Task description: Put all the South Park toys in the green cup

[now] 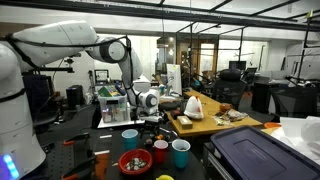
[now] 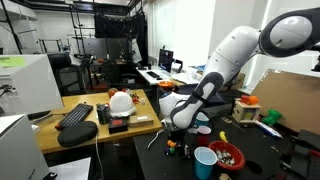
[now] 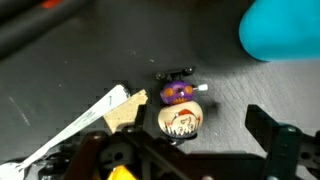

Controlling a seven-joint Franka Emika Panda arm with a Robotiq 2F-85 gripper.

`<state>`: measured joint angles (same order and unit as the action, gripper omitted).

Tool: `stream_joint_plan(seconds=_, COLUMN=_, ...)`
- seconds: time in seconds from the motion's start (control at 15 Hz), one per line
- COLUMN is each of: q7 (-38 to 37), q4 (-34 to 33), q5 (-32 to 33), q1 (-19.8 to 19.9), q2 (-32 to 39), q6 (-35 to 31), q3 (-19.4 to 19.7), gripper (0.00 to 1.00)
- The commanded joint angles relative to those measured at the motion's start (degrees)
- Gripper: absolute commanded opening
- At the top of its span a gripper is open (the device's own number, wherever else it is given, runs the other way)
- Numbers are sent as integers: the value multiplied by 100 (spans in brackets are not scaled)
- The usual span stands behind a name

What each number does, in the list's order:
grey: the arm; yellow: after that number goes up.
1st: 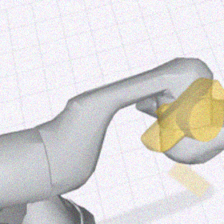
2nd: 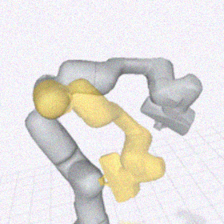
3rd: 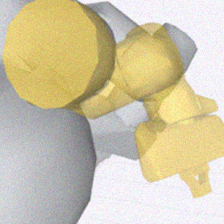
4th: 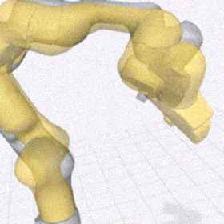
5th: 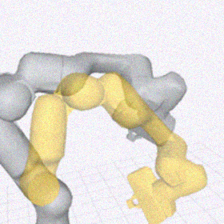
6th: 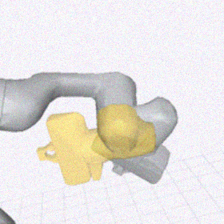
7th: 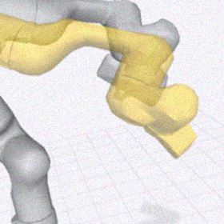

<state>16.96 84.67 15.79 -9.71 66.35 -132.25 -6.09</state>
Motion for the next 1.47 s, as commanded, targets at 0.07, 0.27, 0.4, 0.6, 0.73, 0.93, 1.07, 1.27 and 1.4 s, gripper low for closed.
stream_joint_plan(seconds=0.07, q7=202, q4=-490, q5=-163, q1=98, q2=232, q6=264, q3=-101, gripper=100)
stream_joint_plan(seconds=0.27, q7=251, q4=-615, q5=-160, q1=99, q2=342, q6=310, q3=-73, gripper=100)
stream_joint_plan(seconds=0.4, q7=248, q4=-675, q5=-151, q1=104, q2=399, q6=336, q3=-57, gripper=100)
stream_joint_plan(seconds=0.6, q7=247, q4=-733, q5=-123, q1=109, q2=458, q6=275, q3=-36, gripper=74)
stream_joint_plan(seconds=0.73, q7=271, q4=-765, q5=-127, q1=125, q2=462, q6=258, q3=-47, gripper=58)
stream_joint_plan(seconds=0.93, q7=92, q4=-621, q5=-96, q1=-11, q2=503, q6=34, q3=-39, gripper=36)
stream_joint_plan(seconds=1.07, q7=69, q4=-605, q5=-49, q1=-56, q2=488, q6=40, q3=-6, gripper=21)
stream_joint_plan(seconds=1.27, q7=119, q4=-595, q5=-42, q1=-50, q2=379, q6=159, q3=18, gripper=20)
stream_joint_plan(seconds=1.4, q7=119, q4=-533, q5=-28, q1=-44, q2=287, q6=184, q3=36, gripper=20)
